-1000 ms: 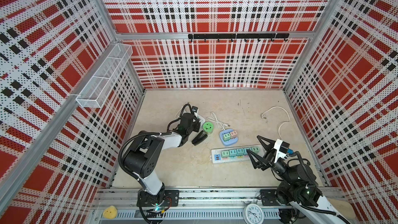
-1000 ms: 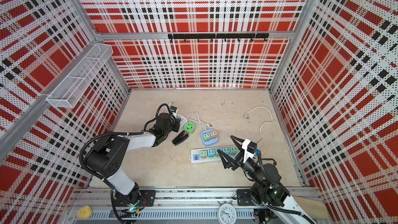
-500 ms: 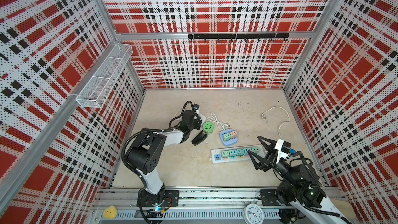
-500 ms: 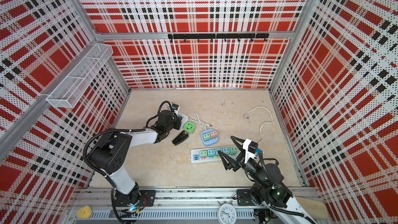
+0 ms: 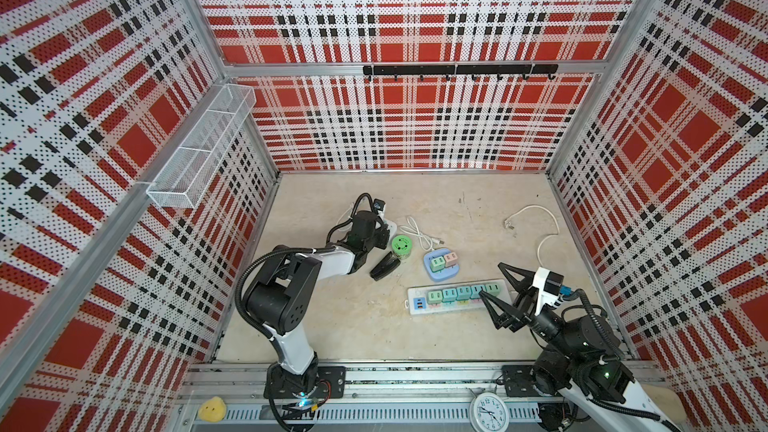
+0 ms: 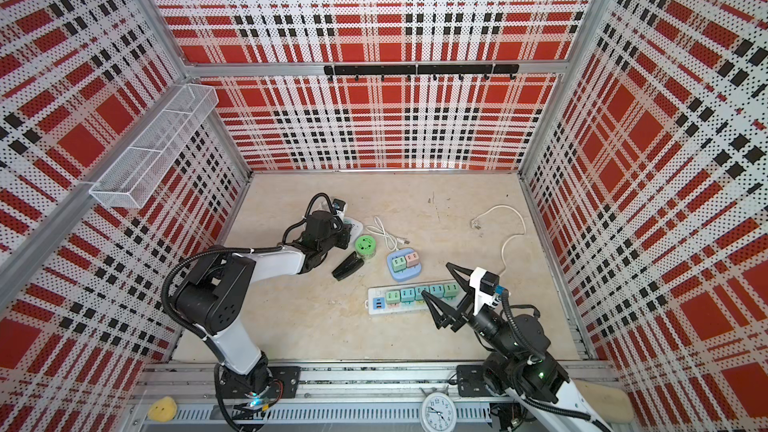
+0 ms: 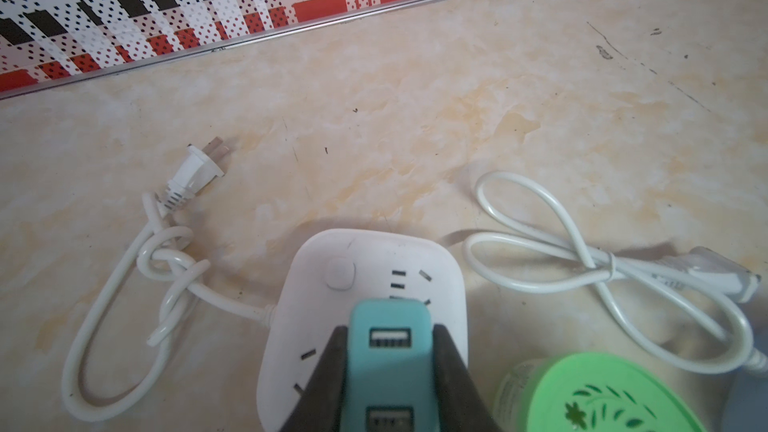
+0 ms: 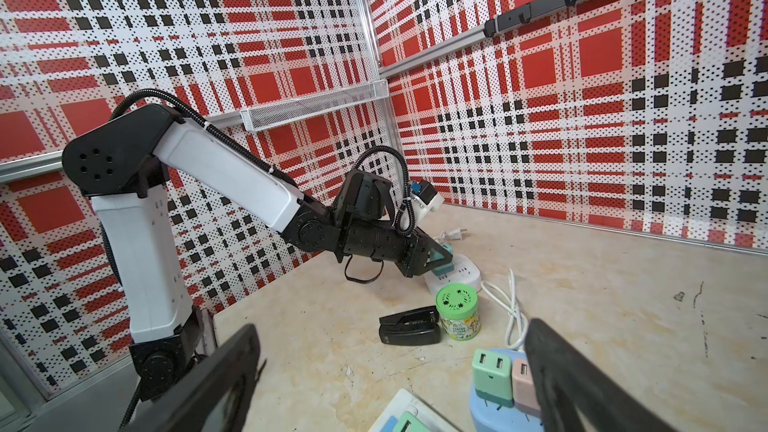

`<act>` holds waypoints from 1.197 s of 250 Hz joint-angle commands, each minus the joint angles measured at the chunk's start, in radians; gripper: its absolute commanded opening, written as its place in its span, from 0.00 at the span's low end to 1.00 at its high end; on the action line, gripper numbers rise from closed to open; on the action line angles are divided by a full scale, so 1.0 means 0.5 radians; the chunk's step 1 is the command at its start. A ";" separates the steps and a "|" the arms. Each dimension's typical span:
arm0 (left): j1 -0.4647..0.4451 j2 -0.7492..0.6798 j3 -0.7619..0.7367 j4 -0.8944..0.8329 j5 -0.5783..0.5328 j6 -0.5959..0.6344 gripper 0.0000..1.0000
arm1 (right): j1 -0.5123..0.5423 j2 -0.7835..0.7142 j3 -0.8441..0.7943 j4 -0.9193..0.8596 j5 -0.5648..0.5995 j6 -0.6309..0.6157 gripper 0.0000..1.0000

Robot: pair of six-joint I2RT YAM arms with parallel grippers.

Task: Insert the plug
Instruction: 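Press the teal adapter's prongs into the white socket cube with the left gripper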

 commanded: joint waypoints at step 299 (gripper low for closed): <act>-0.309 0.291 -0.254 0.142 -0.251 -0.422 0.00 | -0.001 0.272 0.260 -0.103 0.352 0.011 1.00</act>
